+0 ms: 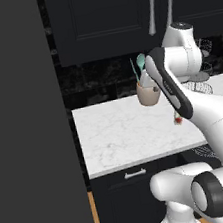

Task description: Pick the whisk from the drawer and place it on the counter.

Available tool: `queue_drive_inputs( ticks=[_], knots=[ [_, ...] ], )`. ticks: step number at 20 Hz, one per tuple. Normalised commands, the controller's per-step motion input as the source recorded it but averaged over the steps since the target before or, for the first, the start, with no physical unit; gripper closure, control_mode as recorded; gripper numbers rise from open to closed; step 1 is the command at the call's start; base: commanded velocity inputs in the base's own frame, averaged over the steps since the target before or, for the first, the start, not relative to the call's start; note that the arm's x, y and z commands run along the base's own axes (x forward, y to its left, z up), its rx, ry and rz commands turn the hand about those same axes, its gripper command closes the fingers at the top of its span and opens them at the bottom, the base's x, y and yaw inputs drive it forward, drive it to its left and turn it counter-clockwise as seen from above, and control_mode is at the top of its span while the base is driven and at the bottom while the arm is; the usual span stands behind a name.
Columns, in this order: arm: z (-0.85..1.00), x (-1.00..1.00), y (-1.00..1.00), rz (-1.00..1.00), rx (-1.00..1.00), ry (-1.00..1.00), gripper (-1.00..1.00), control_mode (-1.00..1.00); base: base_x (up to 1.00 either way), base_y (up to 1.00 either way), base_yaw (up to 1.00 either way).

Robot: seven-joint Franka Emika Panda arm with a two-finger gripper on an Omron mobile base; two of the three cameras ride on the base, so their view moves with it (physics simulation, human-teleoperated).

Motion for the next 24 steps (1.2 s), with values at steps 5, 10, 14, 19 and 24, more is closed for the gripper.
queue_drive_inputs(
  ticks=[5, 10, 14, 19, 24],
  knots=[
    [0.00, 0.00, 0.00, 0.00, 0.00, -0.01, -1.00, -1.00, 0.00, 0.00, 0.00],
    [-0.08, -0.10, -0.16, -0.04, 0.00, 0.06, -1.00, -1.00, 0.00, 0.00, 0.00],
    [-0.06, -0.08, -0.96, -0.02, 0.00, 0.18, -1.00, -1.00, 0.00, 0.00, 0.00],
    [-0.12, -0.27, -1.00, 0.00, 0.03, 0.20, -1.00, -1.00, 0.00, 0.00, 0.00],
    [-0.20, -0.28, -1.00, -0.02, 0.01, 0.16, -1.00, -1.00, 0.00, 0.00, 0.00]
  ],
)
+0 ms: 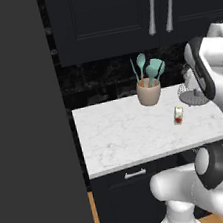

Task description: Pick the whisk from the drawer and place it on the counter.

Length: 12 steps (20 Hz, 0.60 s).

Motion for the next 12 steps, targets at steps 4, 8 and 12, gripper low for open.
queue_drive_inputs(
  ticks=[4, 8, 12],
  knots=[
    [-0.38, -0.10, -0.91, -0.04, 0.00, 0.13, -1.00, -1.00, 0.00, 0.00, 0.00],
    [-0.63, -0.22, -0.83, -0.06, 0.00, 0.10, -1.00, -1.00, 0.00, 0.00, 0.00],
    [-0.83, -0.34, -0.69, -0.07, -0.05, 0.11, -1.00, -1.00, 0.00, 0.00, 0.00]
  ],
)
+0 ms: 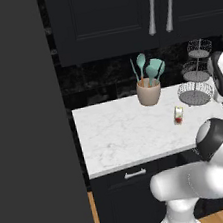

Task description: Pick the whisk from the drawer and place it on the counter.

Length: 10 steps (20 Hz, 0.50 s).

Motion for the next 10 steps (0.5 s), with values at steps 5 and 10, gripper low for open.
queue_drive_inputs(
  ticks=[5, 10],
  knots=[
    [-0.70, -0.20, -0.37, -0.05, -0.07, 0.18, -1.00, -1.00, 0.00, 0.00, 0.00],
    [-0.42, 0.00, -0.01, 0.00, 0.00, 0.04, -1.00, -1.00, 0.00, 0.00, 0.00]
  ],
)
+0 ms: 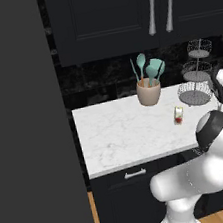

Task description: Pick the whisk from the drawer and place it on the counter.

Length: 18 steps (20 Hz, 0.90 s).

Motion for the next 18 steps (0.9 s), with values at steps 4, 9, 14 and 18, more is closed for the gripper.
queue_drive_inputs(
  ticks=[4, 9, 14, 18],
  knots=[
    [-0.54, -0.04, -0.03, 0.00, 0.00, -0.03, -1.00, -1.00, 0.00, 0.00, 0.00],
    [-0.48, -0.04, -0.08, 0.00, 0.00, -0.02, -1.00, -1.00, 0.00, 0.00, 0.00],
    [-0.41, 0.00, -0.19, 0.00, 0.00, 0.00, -1.00, -1.00, 0.00, 0.00, 0.00],
    [-0.19, 0.00, -0.19, 0.00, 0.00, 0.00, -1.00, -1.00, 0.00, 0.00, 0.00]
  ],
)
